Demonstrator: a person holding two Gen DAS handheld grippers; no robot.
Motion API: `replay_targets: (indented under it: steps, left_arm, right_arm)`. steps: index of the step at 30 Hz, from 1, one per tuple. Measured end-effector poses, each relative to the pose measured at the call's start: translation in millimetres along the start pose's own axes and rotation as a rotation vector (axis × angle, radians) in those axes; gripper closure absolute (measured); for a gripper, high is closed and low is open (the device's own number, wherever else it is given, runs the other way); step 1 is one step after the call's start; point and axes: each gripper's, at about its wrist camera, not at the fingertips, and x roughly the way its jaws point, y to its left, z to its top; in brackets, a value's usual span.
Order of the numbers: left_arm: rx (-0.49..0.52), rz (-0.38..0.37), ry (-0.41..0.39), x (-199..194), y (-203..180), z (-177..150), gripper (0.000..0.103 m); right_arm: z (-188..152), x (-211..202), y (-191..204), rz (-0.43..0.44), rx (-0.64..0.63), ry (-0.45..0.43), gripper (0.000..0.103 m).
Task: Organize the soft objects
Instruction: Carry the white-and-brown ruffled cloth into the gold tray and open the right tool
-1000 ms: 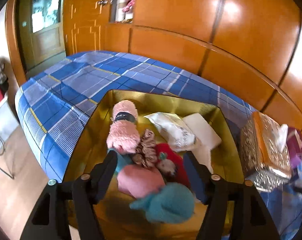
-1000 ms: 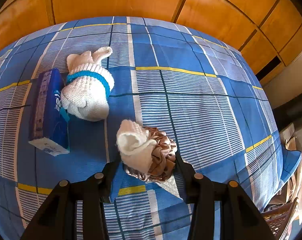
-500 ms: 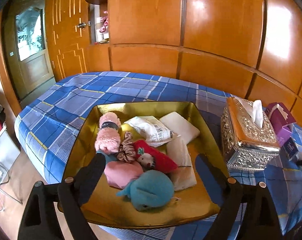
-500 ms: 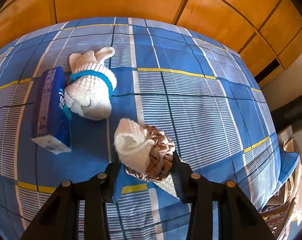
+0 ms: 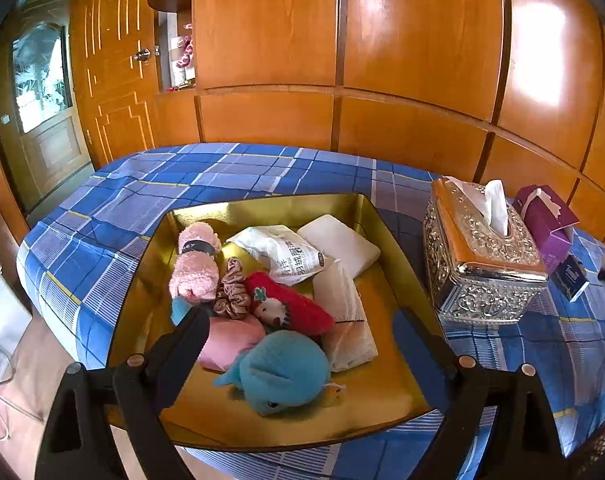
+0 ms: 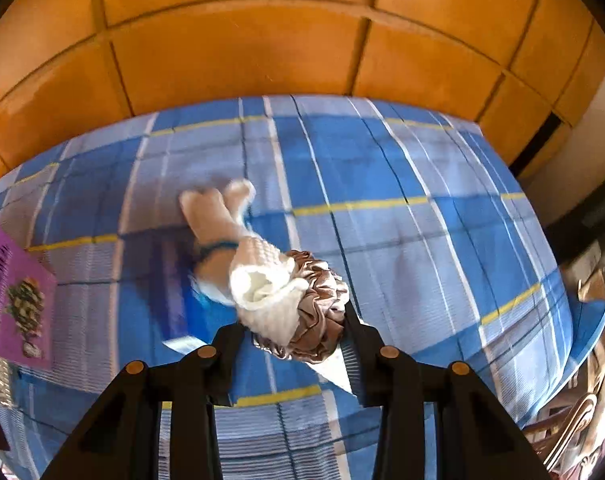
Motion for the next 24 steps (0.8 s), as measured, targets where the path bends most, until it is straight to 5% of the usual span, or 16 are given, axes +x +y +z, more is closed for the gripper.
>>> replay_targets:
  steps: [13, 20, 24]
  left_arm:
    - [0.016, -0.004, -0.003, -1.8, -4.3, -1.3, 0.009]
    - [0.021, -0.002, 0.001, 0.4, -4.3, -3.2, 0.009]
    - [0.022, 0.01, 0.012, 3.8, -1.8, -4.0, 0.009]
  right_arm:
    - [63.7, -79.7, 113.1, 0.133, -0.205, -0.171, 0.064]
    - [60.2, -138.8, 192.5, 0.322, -0.379, -0.312, 0.064]
    - [30.5, -169.1, 243.0, 0.482, -0.527, -0.36, 0.064]
